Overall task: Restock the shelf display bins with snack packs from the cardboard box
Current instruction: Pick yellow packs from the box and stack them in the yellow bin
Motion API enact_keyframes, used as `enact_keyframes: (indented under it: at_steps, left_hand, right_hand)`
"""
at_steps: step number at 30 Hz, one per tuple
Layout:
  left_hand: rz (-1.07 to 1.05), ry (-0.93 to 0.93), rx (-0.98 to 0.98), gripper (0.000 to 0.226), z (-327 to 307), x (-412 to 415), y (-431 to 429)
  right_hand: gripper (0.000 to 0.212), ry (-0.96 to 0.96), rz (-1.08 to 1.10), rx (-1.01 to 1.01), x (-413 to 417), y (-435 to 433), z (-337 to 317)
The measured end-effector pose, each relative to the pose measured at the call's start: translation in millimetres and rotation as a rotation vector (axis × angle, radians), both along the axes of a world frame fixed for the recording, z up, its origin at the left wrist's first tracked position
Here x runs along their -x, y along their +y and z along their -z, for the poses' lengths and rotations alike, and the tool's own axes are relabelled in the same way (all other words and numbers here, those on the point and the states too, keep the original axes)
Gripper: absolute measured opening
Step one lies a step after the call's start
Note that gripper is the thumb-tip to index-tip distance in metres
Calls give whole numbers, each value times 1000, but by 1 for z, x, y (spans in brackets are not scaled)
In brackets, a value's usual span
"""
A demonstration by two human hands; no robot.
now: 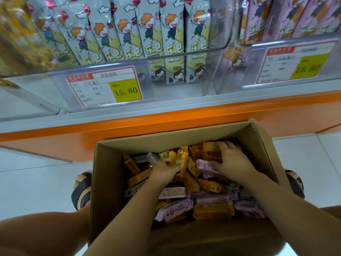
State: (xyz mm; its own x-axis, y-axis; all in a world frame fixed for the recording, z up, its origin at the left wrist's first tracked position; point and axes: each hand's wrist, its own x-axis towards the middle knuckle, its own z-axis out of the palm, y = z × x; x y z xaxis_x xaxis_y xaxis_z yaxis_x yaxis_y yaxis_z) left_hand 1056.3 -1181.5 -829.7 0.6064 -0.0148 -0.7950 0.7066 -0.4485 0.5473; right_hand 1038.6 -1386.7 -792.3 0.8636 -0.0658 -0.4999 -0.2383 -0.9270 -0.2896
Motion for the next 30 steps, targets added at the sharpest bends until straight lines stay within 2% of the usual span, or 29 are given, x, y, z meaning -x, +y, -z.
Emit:
enact_keyframes:
  at_steps: [2, 4, 6, 9, 11, 12, 14, 16, 20, 23, 26, 30]
  left_hand:
    - [-12, -35, -22, 60, 1, 0, 0]
    - [-22, -61, -44, 65, 4, -1, 2]
    - [-13, -29, -30, 69, 4, -1, 3]
    - [58, 15, 15, 50, 3, 1, 0]
    - [83, 53, 30, 62, 6, 2, -2]
    - [72, 69, 46, 59, 4, 2, -4]
    - [66, 64, 90, 47, 5, 3, -7]
    - [87, 57, 113, 49, 3, 4, -10]
    - [118, 60, 135, 60, 3, 4, -12]
    - [45, 83, 180, 71, 4, 7, -12]
    - [-22, 76, 229, 72, 3, 9, -14]
    - [-125, 82, 308, 68, 7, 12, -16]
  right_hand:
    - [85, 92, 18, -32, -8, -4, -1]
    - [87, 139, -45, 46, -15, -8, -1]
    - [72, 174, -128, 113, -20, -10, 2]
    - [47, 267, -119, -26, -16, -7, 8]
    - [37, 256, -143, -48, -17, -6, 4]
    - [33, 258, -150, -47, -19, -6, 2]
    - [33, 295, -129, -82, -23, -8, 3]
    - [39, 337, -95, -121, -23, -7, 5]
    - [76, 303, -78, -76, -21, -6, 4]
    - [68, 278, -63, -83, -19, -2, -1]
    - [59, 249, -89, -81, -15, 7, -2]
    - [64, 361, -11, -169, -22, 4, -3]
